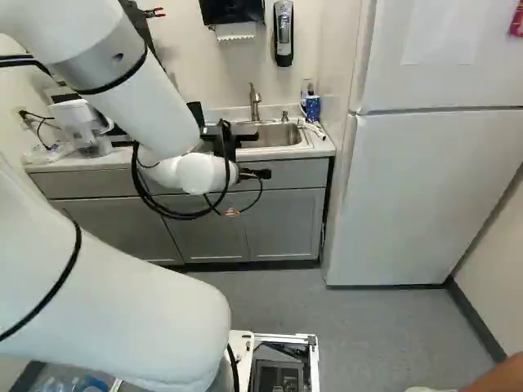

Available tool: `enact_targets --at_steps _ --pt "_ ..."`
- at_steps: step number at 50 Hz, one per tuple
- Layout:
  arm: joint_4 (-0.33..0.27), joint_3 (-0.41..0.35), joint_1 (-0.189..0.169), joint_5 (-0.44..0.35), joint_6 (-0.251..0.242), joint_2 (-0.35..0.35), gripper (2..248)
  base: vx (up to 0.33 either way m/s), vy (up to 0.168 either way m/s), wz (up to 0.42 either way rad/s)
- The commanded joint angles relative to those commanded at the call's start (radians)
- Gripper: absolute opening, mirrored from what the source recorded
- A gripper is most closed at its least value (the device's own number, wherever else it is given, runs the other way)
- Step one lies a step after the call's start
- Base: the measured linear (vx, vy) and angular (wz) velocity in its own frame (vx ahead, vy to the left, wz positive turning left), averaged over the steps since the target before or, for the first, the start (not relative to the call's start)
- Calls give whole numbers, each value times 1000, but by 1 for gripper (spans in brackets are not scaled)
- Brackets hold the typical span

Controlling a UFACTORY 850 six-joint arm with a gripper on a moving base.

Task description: Rinse the cup and place it in the tray

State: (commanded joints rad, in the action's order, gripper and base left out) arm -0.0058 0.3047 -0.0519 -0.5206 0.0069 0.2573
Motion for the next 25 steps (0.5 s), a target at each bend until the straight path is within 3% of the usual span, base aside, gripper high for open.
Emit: enact_targets --at_steps 25 --pt "3 -115 27 -186 -4 12 247 0 0 0"
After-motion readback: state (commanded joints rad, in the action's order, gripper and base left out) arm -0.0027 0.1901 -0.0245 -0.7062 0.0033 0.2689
